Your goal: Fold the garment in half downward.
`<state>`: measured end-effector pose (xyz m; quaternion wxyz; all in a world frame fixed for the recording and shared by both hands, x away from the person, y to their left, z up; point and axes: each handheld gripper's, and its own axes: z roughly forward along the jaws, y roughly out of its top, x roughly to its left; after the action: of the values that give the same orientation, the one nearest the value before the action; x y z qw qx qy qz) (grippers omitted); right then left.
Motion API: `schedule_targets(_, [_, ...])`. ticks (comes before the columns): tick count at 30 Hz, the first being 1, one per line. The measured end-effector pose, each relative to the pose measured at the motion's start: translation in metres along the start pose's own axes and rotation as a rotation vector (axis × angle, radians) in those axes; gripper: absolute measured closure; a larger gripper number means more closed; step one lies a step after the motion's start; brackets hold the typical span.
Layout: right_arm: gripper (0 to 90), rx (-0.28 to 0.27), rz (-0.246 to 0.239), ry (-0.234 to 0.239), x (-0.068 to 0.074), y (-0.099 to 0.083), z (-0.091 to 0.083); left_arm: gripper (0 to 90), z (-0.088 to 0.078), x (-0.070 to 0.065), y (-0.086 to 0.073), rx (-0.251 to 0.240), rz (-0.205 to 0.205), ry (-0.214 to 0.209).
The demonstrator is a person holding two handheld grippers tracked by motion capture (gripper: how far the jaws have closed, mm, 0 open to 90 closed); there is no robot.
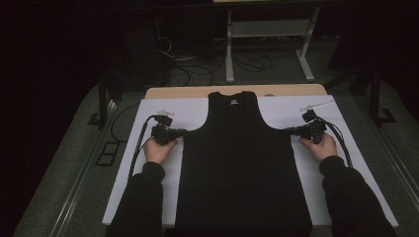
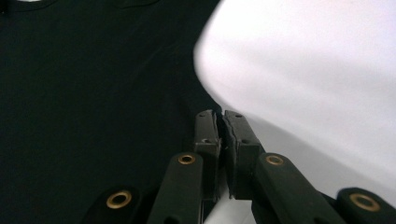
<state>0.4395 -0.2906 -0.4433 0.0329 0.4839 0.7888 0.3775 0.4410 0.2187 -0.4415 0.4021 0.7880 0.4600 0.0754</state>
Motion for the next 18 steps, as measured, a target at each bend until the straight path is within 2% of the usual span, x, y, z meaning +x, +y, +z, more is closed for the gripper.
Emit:
schedule_targets(1, [83.4,0.006,-0.004,-0.008,0.003,-0.001,-0.001,87.2,-0.002,-0.002,0.0,-0.019,0.001,0.006])
schedule_targets(6, [83.5,-0.014,-0.002,-0.01,0.006,-0.002,-0.006,87.2,-0.006,-0.005,-0.001,-0.041,0.004,-0.001])
schedule_targets(11, [83.5,-0.033,0.003,-0.003,0.01,-0.006,-0.014,87.2,-0.016,-0.005,-0.003,-0.067,-0.011,-0.009])
schedule_targets(14, [83.5,-0.047,0.021,0.009,0.011,-0.009,-0.016,87.2,-0.021,-0.006,-0.004,-0.084,-0.025,-0.019])
schedule_targets(15, [83.5,-0.064,0.042,0.012,0.01,-0.011,-0.018,87.2,-0.025,-0.007,-0.007,-0.104,-0.057,-0.041])
schedule_targets(18, [83.6,-0.082,0.053,0.024,0.012,-0.014,-0.02,87.2,-0.028,-0.01,-0.009,-0.1,-0.05,-0.039])
